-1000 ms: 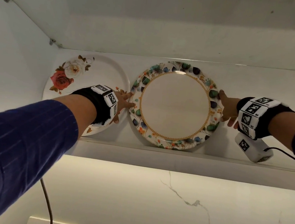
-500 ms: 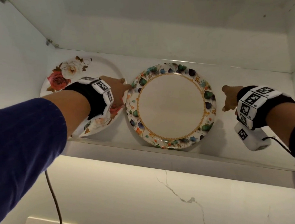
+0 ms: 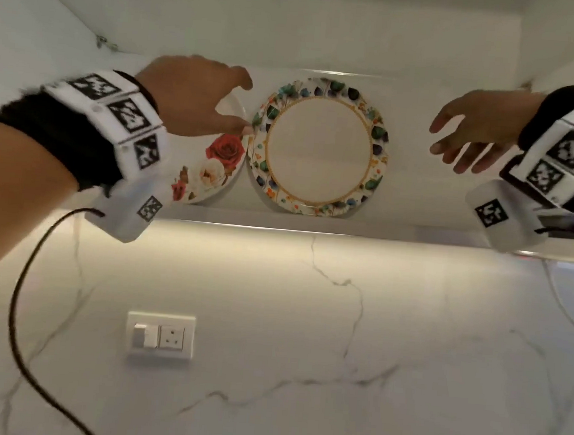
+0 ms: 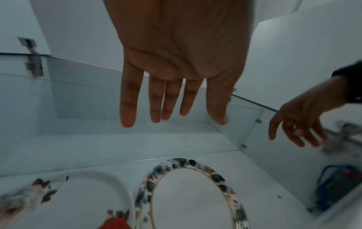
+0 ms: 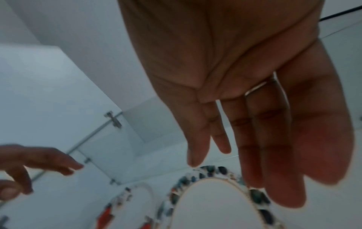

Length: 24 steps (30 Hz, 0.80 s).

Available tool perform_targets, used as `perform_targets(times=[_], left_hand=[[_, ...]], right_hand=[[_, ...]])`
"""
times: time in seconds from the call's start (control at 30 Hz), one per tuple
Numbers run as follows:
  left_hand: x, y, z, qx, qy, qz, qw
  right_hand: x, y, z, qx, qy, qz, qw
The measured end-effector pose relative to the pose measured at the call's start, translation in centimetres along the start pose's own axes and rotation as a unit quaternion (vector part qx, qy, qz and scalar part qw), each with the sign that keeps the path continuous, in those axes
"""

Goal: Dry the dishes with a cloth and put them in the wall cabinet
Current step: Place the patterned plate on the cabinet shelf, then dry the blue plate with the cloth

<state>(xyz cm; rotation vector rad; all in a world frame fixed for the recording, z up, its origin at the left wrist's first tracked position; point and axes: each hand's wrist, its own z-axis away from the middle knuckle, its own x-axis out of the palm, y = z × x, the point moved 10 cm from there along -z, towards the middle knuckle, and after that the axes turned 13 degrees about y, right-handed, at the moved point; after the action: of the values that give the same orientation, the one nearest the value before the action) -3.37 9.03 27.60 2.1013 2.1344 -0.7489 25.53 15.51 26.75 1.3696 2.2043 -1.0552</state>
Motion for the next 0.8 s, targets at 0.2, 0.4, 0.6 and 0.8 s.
perform_targets(times=[0.2,0.4,0.6,0.8], left_hand=[[-2.8,2.7,12.7,-0.026,-0.01,0.131,0.991],[0.6,7.1,28.5,-0.071,-0.109,0.217,0.968],[4.7,8.8,41.9,-0.171,-0.254,0.285,0.908],[12.2,8.4,53.5,-0.314,-0.414,0.322,0.791]], right_hand=[[2.9,0.1,12.9,-0.023,-0.02,-0.153,0.988],[12.5,3.4,24.4,0.008,-0.125,-0.236,0.964],[24.4,7.6,35.4,0.136,-0.284,-0.275,0.908],[36.7,11.8,44.9,0.364,-0.366,-0.362,0.777]])
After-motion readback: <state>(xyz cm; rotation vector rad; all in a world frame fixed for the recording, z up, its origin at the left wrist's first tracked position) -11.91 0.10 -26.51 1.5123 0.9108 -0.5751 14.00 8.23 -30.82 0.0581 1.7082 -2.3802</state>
